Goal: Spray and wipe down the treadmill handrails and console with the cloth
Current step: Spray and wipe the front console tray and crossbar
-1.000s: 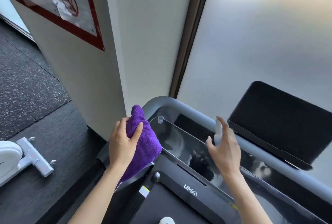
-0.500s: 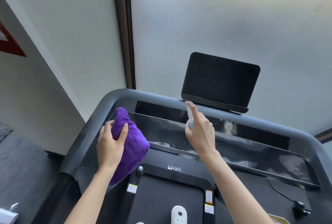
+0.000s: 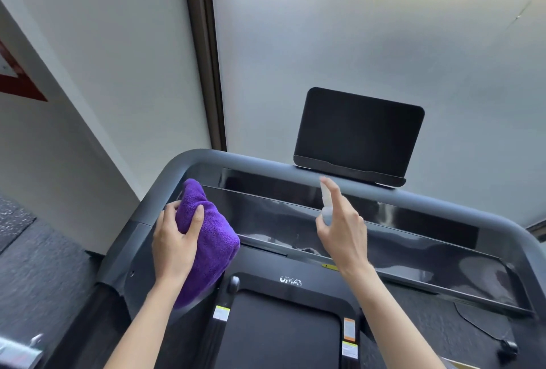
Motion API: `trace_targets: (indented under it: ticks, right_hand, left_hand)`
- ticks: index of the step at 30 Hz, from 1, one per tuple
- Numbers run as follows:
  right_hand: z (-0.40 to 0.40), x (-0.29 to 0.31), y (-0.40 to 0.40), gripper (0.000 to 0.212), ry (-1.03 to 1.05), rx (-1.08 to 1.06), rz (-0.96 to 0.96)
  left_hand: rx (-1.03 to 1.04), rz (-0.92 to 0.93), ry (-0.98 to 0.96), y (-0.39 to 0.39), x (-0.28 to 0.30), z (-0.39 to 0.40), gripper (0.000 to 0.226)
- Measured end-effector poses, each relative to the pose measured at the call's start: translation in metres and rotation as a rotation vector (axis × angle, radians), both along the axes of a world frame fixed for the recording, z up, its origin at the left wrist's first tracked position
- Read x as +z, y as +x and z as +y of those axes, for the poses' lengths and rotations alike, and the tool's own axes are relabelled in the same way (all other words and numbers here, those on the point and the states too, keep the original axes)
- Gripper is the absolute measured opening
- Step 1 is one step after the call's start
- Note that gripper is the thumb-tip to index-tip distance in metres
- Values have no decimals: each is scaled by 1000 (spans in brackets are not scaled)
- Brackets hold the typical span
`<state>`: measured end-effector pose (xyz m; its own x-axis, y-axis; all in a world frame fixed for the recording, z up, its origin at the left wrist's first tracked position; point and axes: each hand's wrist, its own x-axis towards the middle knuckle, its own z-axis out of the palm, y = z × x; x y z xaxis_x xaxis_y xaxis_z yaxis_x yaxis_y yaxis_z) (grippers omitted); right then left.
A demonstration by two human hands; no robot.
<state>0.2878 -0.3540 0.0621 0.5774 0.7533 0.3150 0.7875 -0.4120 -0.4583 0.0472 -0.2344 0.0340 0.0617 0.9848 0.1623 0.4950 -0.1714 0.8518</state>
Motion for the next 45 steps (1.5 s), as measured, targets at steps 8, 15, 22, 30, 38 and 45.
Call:
trace_targets:
  ticks: [8,15,22,30,38,45]
  right_hand:
    - [-44,-9,28,68,130,-135,119]
    - [-51,-6,31,75,104,-106,166]
    - [-57,-8,27,73,108,-114,227]
    - [-62,-15,29,76,80,-115,265]
    - [-48,-15,32,75,97,-112,260]
    - [-32,-13,25,74,98,-64,281]
  left_hand:
    - [-47,46,-30,29,-6,-7,35]
    - [-132,138,60,54,-1,1,35]
    - [-279,445,179,116,-22,27,50]
    - [-181,667,118,134,-63,45,51]
    - [-223,634,252,171,-61,26,44]
    - [-233,595,257,163,-61,46,40]
